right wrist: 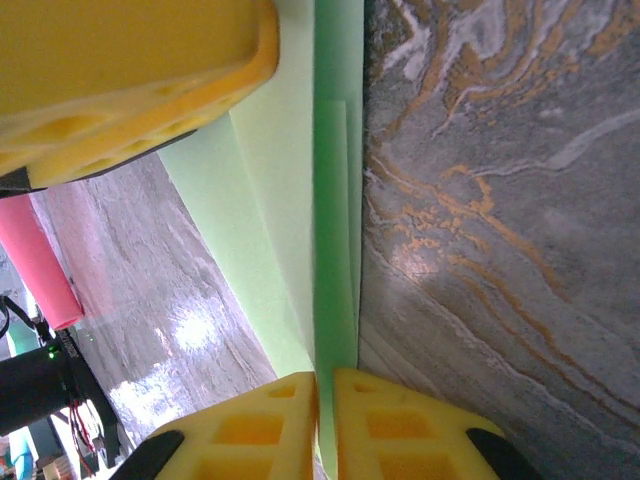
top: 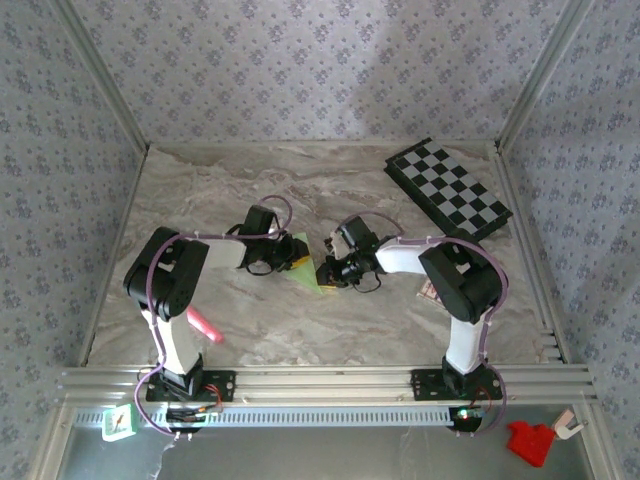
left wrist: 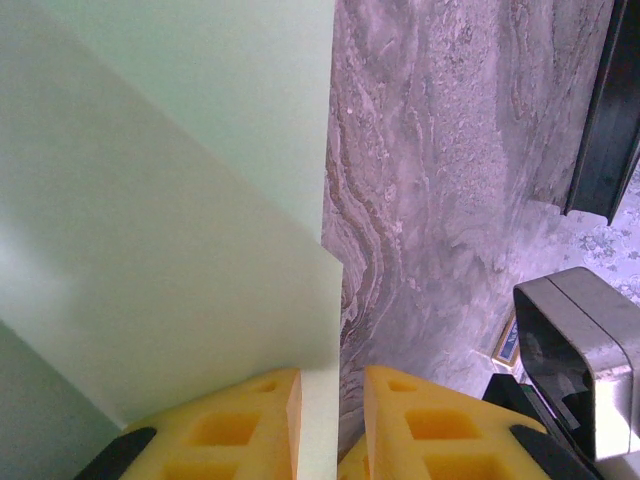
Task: Fold a paper plane with a square sheet of paper (pick it up from the middle)
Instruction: Fourth fold the wing at the center of the table.
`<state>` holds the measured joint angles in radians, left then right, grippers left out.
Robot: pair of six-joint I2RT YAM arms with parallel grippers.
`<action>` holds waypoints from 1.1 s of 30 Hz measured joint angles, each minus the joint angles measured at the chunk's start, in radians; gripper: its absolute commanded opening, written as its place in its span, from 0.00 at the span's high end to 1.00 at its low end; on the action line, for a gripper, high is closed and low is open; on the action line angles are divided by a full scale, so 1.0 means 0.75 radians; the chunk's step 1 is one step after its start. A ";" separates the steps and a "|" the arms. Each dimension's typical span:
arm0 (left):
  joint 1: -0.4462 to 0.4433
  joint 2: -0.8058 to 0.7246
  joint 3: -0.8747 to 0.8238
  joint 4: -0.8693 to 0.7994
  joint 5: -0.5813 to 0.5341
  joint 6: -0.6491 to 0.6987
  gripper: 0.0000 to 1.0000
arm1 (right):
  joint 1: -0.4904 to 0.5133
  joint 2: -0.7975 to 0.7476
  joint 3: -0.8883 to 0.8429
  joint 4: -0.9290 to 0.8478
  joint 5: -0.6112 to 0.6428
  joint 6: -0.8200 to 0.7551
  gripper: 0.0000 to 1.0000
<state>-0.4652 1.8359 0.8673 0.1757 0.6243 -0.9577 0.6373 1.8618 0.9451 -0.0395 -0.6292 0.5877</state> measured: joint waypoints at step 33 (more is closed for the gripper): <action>0.000 0.000 0.000 -0.002 -0.001 0.001 0.76 | 0.009 -0.083 -0.024 -0.079 0.027 -0.006 0.73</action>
<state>-0.4652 1.8359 0.8673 0.1745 0.6239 -0.9573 0.6437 1.7996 0.9272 -0.0990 -0.6086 0.5831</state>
